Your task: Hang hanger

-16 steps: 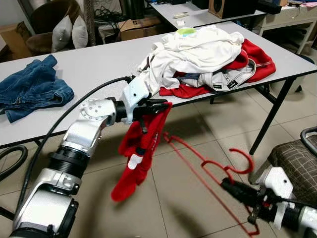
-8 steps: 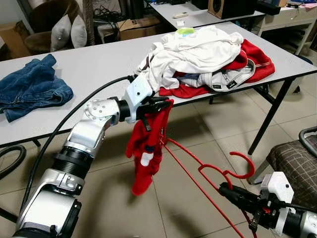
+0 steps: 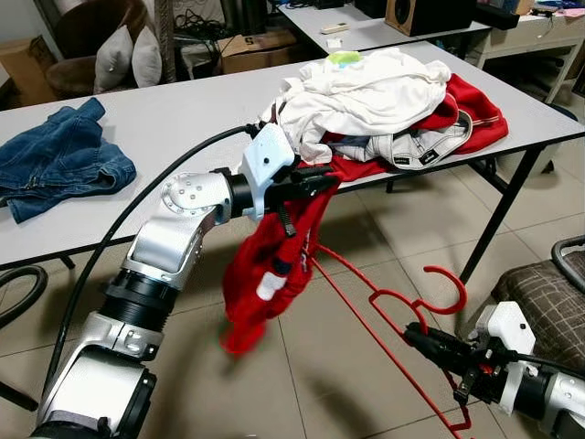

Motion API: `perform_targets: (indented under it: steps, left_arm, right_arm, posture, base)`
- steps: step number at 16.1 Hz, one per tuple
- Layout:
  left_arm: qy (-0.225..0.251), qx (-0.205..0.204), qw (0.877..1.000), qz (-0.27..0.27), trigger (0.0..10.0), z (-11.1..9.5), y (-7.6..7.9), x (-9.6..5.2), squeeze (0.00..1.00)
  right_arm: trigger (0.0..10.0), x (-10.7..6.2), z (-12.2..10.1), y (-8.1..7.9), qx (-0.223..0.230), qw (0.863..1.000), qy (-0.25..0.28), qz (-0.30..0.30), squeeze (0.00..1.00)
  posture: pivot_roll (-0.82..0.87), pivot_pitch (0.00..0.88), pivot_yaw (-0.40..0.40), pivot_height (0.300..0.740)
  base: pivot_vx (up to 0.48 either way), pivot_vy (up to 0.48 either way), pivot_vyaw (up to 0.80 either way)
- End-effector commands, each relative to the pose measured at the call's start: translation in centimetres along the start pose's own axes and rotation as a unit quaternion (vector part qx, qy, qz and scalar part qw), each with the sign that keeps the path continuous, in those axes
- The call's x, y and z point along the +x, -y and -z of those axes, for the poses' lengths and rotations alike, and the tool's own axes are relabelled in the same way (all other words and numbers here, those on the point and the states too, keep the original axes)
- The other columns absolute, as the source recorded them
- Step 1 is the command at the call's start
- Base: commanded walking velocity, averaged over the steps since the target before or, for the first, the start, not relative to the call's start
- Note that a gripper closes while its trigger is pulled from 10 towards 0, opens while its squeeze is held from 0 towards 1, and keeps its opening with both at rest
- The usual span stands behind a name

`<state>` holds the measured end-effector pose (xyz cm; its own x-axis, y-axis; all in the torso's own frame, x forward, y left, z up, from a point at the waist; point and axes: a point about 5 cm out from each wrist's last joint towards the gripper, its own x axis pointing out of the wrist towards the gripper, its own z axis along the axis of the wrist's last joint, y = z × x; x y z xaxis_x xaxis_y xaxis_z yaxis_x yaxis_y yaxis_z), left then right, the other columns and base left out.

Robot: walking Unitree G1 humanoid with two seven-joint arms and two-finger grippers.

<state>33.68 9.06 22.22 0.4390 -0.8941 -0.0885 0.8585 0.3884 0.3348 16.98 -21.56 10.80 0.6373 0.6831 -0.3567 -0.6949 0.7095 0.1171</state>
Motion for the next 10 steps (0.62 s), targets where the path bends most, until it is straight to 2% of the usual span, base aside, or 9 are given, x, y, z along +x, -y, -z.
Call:
perform_targets:
  steps: [1,7,10]
  left_arm:
    - [0.012,0.007,1.000,-0.009,10.0,-0.8,-0.3,-0.4,0.00]
    - [0.034,0.003,0.999,-0.002,10.0,-1.9,-0.1,-0.2,0.00]
    - [0.051,-0.008,0.998,0.047,10.0,-2.5,1.1,-0.3,0.00]
  right_arm:
    - [10.0,0.1,0.2,-0.2,0.005,1.000,-0.006,-0.007,0.00]
    - [10.0,0.3,0.9,-0.3,0.018,1.000,-0.019,-0.007,0.00]
    - [10.0,0.6,1.1,-0.1,0.022,0.999,-0.023,-0.003,0.00]
  posture:
    - [-0.07,0.000,0.082,0.740]
    - [-0.07,0.000,0.079,0.740]
    - [-0.07,0.000,0.078,0.740]
  base:
    - [0.000,0.000,0.00]
    - [0.000,0.000,0.00]
    - [0.000,0.000,0.00]
